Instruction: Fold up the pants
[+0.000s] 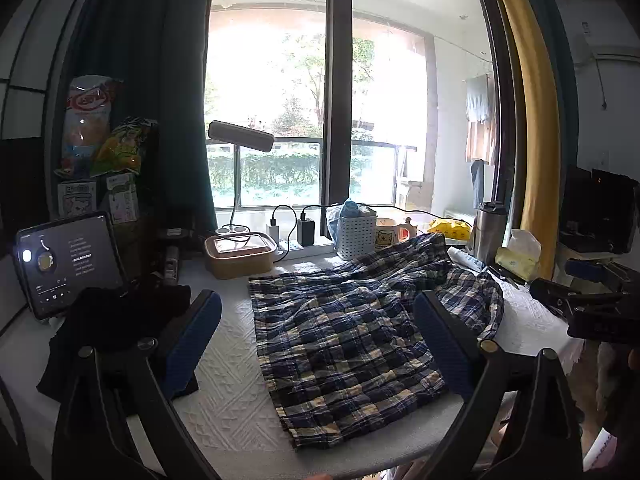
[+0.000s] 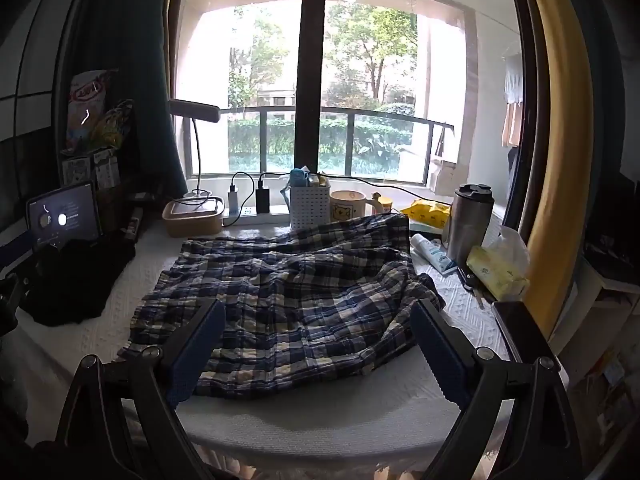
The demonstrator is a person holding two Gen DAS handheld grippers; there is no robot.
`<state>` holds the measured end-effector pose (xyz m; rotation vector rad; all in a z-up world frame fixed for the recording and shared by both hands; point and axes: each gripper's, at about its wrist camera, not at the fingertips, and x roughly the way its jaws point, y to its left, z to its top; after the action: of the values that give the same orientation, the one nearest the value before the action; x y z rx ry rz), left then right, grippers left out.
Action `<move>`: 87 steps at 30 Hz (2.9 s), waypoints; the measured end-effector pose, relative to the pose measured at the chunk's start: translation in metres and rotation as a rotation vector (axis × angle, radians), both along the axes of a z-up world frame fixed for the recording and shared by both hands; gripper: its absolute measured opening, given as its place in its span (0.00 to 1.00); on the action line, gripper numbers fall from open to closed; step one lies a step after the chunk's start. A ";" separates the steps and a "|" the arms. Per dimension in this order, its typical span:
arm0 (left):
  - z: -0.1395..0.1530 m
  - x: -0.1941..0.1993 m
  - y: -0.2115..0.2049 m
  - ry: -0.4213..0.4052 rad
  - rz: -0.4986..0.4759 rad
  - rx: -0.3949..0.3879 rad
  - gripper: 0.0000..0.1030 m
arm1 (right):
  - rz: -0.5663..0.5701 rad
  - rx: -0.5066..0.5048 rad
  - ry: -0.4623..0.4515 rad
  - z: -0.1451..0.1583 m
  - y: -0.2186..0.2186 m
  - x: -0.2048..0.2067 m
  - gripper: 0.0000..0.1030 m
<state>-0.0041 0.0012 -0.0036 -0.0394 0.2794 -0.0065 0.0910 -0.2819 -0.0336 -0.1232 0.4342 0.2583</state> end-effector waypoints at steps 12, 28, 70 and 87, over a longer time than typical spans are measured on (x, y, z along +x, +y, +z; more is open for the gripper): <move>0.000 0.002 -0.001 0.011 -0.007 0.000 0.93 | 0.000 0.002 0.000 0.000 -0.002 0.000 0.92; -0.002 0.002 -0.001 0.024 -0.005 0.000 0.93 | -0.002 0.007 0.000 0.001 -0.004 -0.001 0.92; -0.004 0.001 0.000 0.030 -0.007 0.002 0.93 | -0.004 0.008 0.004 -0.001 -0.007 -0.002 0.93; -0.083 0.056 -0.004 0.331 -0.015 -0.022 0.93 | -0.036 0.008 0.177 -0.056 -0.036 0.046 0.93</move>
<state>0.0523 -0.0025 -0.0869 -0.0602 0.6110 -0.0182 0.1365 -0.3178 -0.0893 -0.0847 0.6103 0.2361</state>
